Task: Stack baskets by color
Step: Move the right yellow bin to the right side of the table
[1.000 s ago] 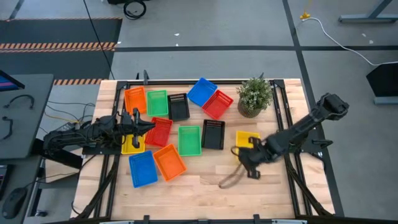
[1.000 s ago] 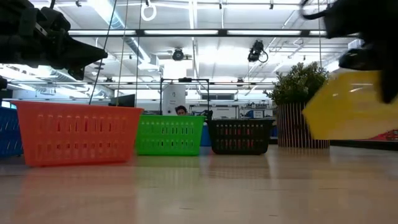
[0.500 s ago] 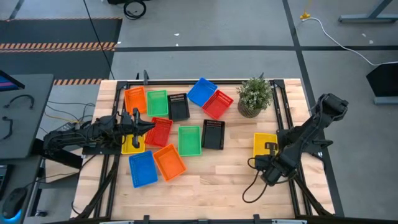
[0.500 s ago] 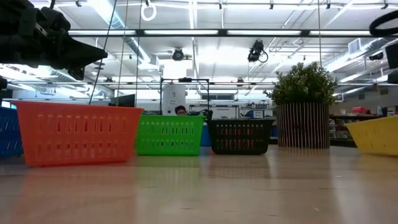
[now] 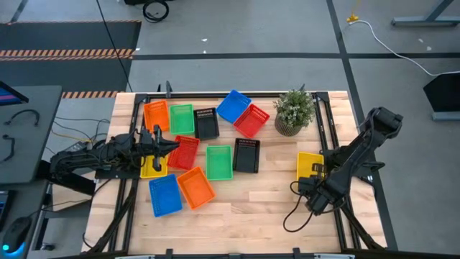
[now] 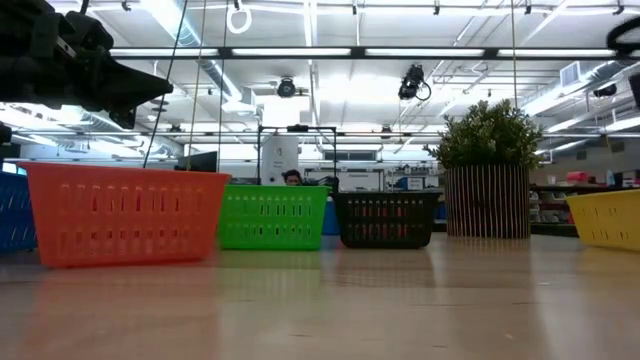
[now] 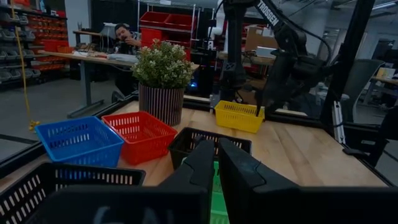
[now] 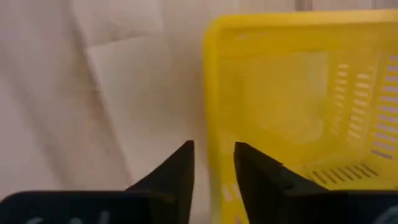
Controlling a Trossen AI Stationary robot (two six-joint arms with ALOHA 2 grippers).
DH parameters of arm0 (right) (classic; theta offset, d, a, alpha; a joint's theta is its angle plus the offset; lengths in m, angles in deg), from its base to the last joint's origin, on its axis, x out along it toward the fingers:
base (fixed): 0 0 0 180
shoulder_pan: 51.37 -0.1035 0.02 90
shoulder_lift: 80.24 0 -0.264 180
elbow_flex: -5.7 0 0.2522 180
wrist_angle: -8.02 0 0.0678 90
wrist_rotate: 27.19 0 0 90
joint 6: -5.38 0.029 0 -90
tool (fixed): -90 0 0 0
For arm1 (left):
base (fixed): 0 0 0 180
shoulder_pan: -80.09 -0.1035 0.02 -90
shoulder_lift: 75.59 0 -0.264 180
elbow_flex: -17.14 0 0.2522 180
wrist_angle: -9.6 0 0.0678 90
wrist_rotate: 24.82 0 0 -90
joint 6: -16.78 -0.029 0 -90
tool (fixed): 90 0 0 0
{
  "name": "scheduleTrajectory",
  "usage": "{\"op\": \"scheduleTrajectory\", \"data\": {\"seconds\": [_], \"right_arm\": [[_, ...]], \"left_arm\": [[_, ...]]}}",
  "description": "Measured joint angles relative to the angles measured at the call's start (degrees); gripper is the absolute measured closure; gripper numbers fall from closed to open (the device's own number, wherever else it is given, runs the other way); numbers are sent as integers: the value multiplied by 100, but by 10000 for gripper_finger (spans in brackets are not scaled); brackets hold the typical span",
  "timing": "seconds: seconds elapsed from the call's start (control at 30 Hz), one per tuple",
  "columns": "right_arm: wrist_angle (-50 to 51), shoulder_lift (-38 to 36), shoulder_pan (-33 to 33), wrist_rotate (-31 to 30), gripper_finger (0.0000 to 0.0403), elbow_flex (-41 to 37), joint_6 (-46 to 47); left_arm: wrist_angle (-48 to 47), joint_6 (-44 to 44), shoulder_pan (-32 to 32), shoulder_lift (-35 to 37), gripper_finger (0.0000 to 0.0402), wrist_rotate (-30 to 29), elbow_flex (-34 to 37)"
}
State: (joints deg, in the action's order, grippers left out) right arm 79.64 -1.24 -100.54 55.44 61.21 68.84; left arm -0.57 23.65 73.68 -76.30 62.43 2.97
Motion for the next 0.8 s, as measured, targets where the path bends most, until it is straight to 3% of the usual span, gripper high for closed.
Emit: {"op": "scheduleTrajectory", "data": {"seconds": [0.2,0.4,0.53,0.8], "right_arm": [[1320,-48,0,80,259,712,770],[126,27,129,-207,260,825,-4],[325,270,352,-516,260,708,68],[592,551,588,-286,263,488,77]], "left_arm": [[2,0,1,0,363,-1,2],[1,-1,0,0,365,0,0],[0,0,2,0,369,0,2],[0,-2,2,0,368,-2,2]]}}
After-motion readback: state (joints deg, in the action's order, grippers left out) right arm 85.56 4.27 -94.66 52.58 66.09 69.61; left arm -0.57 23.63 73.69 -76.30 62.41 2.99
